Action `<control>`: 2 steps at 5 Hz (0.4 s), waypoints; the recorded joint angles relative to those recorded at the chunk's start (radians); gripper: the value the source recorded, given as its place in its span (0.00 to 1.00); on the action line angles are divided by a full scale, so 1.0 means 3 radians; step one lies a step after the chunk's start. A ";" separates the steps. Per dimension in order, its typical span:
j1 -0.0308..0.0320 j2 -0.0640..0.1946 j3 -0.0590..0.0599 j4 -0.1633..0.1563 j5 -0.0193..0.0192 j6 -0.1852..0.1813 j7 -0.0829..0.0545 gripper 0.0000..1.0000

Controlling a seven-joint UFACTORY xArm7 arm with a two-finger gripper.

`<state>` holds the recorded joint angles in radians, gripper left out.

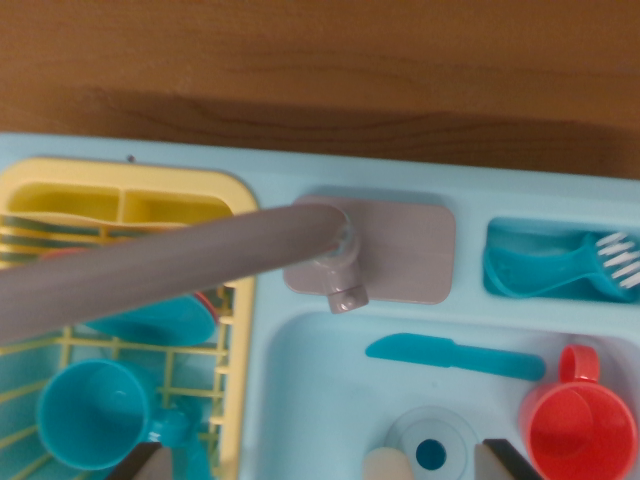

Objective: Pick detergent from the sink

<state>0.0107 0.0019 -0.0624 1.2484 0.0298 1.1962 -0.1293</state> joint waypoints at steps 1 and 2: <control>0.0000 0.0000 0.0000 0.0000 0.0000 0.0000 0.0000 0.00; -0.0006 0.0010 -0.0018 -0.0160 0.0001 -0.0161 -0.0069 0.00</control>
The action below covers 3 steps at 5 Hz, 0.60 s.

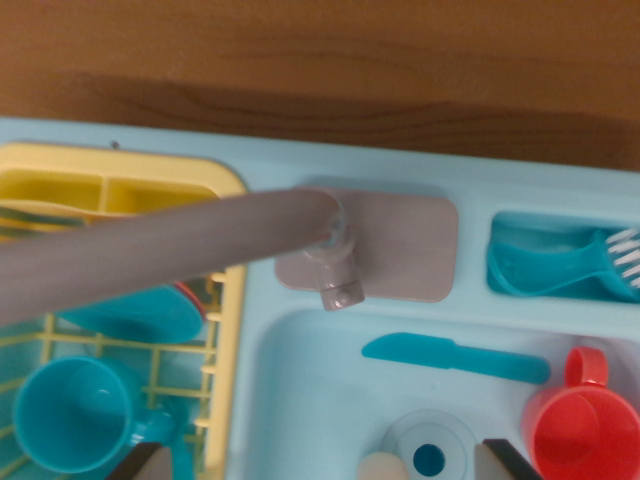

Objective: Pick detergent from the sink

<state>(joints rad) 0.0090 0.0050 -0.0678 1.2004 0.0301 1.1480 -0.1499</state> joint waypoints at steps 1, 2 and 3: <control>0.0000 0.0000 0.0000 0.0000 0.0000 0.0000 0.0000 0.00; -0.0006 0.0010 -0.0018 -0.0158 0.0001 -0.0158 -0.0068 0.00; -0.0006 0.0010 -0.0018 -0.0158 0.0001 -0.0158 -0.0068 0.00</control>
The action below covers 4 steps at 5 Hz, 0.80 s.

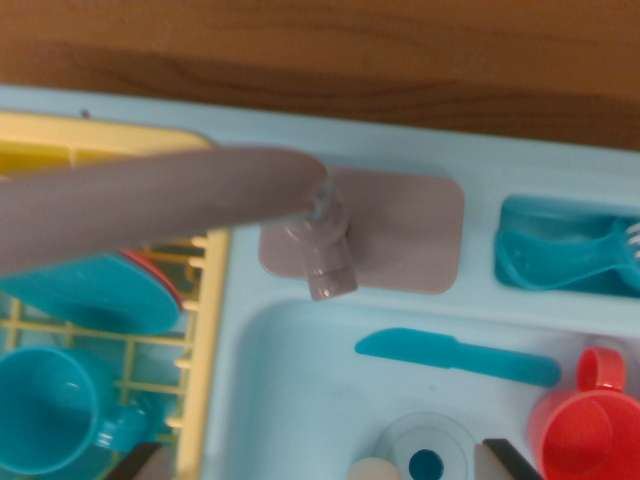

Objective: Pick detergent from the sink

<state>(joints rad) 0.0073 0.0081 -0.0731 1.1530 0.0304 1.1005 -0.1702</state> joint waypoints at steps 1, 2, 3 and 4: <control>-0.0005 0.0010 -0.0017 -0.0150 0.0001 -0.0150 -0.0064 0.00; -0.0005 0.0010 -0.0017 -0.0150 0.0001 -0.0150 -0.0064 0.00; -0.0011 0.0020 -0.0034 -0.0304 0.0002 -0.0305 -0.0130 0.00; -0.0011 0.0020 -0.0034 -0.0304 0.0002 -0.0305 -0.0130 0.00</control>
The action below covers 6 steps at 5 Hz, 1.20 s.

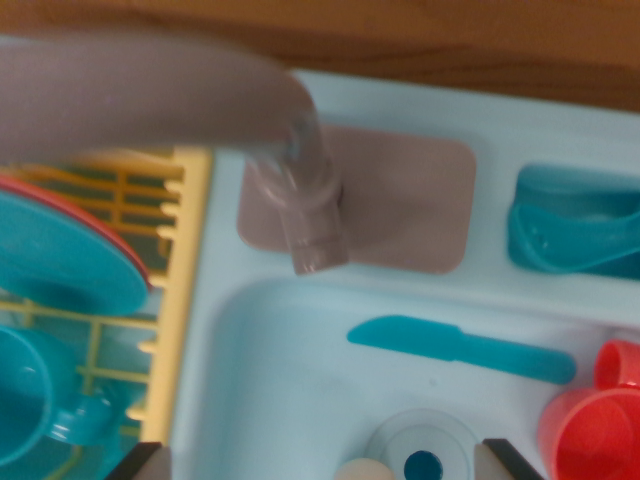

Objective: Pick detergent from the sink

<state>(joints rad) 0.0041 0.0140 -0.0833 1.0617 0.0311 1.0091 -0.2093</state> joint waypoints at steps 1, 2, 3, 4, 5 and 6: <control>-0.0005 0.0010 -0.0017 -0.0151 0.0001 -0.0151 -0.0065 0.00; -0.0005 0.0010 -0.0017 -0.0151 0.0001 -0.0151 -0.0065 0.00; -0.0010 0.0018 -0.0032 -0.0285 0.0002 -0.0285 -0.0122 0.00; -0.0010 0.0018 -0.0032 -0.0285 0.0002 -0.0285 -0.0122 0.00; -0.0015 0.0028 -0.0049 -0.0436 0.0003 -0.0436 -0.0187 0.00; -0.0015 0.0028 -0.0049 -0.0436 0.0003 -0.0436 -0.0187 0.00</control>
<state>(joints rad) -0.0005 0.0225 -0.0980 0.9311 0.0320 0.8781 -0.2653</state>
